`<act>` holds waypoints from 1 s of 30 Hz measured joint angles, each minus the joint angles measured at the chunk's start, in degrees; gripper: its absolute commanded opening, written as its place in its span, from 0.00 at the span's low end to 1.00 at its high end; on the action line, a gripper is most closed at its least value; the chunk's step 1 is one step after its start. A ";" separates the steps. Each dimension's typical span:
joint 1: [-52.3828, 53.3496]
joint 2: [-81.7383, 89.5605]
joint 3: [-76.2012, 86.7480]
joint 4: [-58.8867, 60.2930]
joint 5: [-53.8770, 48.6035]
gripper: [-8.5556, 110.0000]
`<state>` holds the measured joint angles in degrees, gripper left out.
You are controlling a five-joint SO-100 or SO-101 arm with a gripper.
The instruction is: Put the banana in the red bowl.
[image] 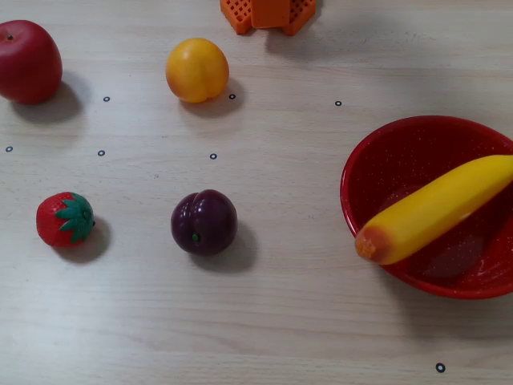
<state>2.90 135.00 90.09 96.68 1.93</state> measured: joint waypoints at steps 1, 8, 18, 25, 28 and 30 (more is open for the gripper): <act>0.09 3.60 2.55 0.70 -0.09 0.07; -1.58 24.43 20.83 3.25 -2.55 0.07; -3.43 44.30 40.17 -1.58 -3.52 0.07; -3.69 53.61 56.87 -13.36 -7.56 0.07; -3.69 53.79 65.74 -21.62 -11.69 0.07; -3.69 53.79 71.89 -27.77 -14.33 0.07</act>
<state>-0.79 188.79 161.98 68.91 -12.39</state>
